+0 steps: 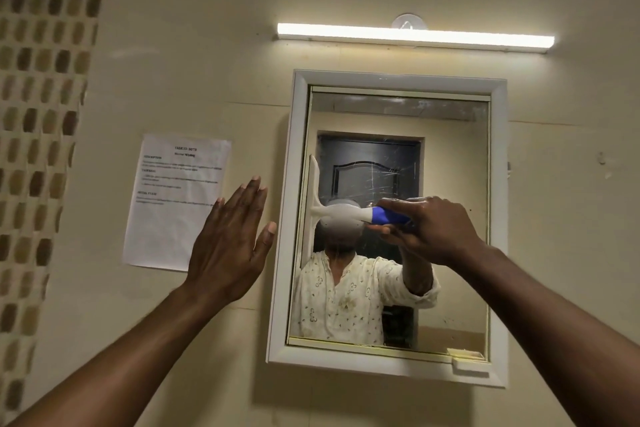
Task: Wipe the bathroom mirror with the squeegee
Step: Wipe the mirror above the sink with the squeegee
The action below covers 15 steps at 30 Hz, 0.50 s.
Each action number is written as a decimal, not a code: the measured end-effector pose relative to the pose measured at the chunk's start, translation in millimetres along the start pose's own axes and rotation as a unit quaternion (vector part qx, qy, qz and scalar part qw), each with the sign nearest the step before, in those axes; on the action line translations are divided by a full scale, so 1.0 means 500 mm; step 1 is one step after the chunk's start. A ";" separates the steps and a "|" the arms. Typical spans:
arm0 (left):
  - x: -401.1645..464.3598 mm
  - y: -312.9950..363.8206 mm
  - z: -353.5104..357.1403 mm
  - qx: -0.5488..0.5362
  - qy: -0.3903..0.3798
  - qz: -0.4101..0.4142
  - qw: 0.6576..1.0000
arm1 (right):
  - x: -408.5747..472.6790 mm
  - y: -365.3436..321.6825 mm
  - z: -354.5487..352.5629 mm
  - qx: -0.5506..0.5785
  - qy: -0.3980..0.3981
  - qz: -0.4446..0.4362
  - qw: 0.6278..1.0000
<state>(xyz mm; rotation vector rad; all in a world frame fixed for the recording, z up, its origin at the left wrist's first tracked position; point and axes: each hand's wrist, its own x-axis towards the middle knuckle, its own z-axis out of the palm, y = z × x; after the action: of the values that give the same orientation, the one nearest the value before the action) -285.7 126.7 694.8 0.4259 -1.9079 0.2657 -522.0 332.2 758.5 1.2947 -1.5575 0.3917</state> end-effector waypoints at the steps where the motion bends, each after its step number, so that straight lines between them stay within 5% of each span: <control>1: 0.001 0.002 0.004 -0.002 -0.001 0.001 1.000 | -0.004 0.001 0.002 0.004 -0.001 0.007 1.000; 15: 0.017 0.086 0.038 -0.037 -0.019 0.020 0.999 | -0.049 0.062 -0.037 -0.002 -0.008 0.027 1.000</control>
<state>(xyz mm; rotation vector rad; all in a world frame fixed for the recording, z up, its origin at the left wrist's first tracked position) -322.3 157.2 696.8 0.3462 -1.9576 0.2144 -542.6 370.7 756.1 1.2570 -1.6085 0.4127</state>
